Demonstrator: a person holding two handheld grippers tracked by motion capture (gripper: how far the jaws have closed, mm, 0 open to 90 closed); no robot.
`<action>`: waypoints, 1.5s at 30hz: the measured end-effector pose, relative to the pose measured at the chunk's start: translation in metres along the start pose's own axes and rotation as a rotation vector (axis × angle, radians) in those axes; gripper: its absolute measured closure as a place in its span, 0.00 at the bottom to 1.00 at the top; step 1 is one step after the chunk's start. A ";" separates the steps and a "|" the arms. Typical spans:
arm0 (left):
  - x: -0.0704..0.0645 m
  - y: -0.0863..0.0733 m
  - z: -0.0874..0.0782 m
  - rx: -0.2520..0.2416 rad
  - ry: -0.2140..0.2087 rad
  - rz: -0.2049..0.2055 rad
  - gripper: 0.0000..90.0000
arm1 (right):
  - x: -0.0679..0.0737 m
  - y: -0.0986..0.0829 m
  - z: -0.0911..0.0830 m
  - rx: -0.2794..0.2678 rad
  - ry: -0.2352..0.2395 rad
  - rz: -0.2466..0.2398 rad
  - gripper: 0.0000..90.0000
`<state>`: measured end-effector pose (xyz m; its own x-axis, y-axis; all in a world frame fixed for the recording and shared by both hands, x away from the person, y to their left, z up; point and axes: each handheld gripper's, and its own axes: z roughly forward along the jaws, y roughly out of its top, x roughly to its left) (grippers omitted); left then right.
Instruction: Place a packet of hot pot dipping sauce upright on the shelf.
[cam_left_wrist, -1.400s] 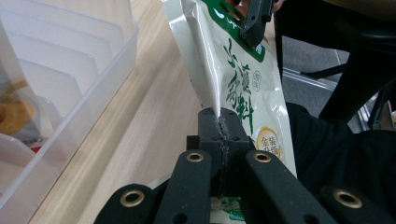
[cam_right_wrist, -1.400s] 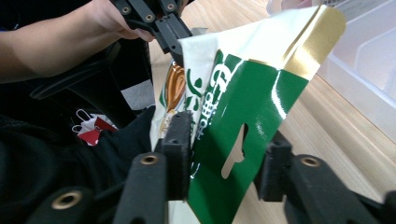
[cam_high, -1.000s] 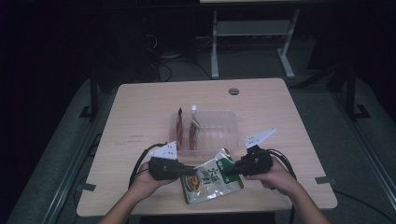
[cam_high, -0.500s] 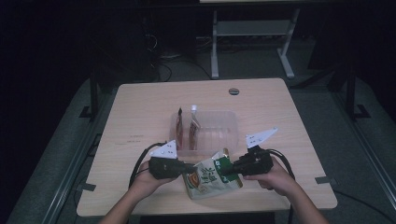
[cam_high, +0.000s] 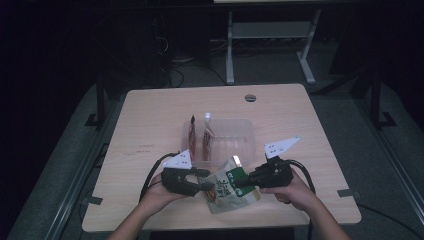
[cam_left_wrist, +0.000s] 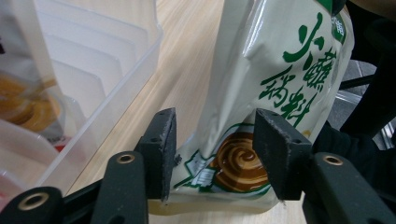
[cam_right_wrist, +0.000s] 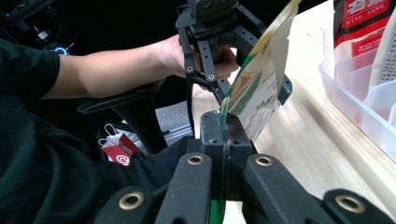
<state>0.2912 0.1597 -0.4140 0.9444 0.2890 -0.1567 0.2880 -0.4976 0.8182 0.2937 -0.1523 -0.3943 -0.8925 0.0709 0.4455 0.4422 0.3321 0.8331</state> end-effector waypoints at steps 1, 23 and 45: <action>0.000 0.000 0.000 0.001 0.002 -0.004 0.52 | 0.001 0.000 0.000 -0.002 0.003 0.000 1.00; -0.011 -0.023 -0.036 0.063 0.055 -0.030 0.36 | 0.013 0.008 -0.026 -0.098 -0.084 -0.055 1.00; -0.003 -0.031 -0.037 0.079 0.064 -0.038 0.31 | 0.012 0.054 -0.051 -0.258 -0.270 -0.042 1.00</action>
<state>0.2737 0.2040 -0.4185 0.9214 0.3589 -0.1490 0.3372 -0.5478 0.7656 0.3112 -0.1818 -0.3272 -0.8862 0.3194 0.3355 0.3821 0.0946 0.9193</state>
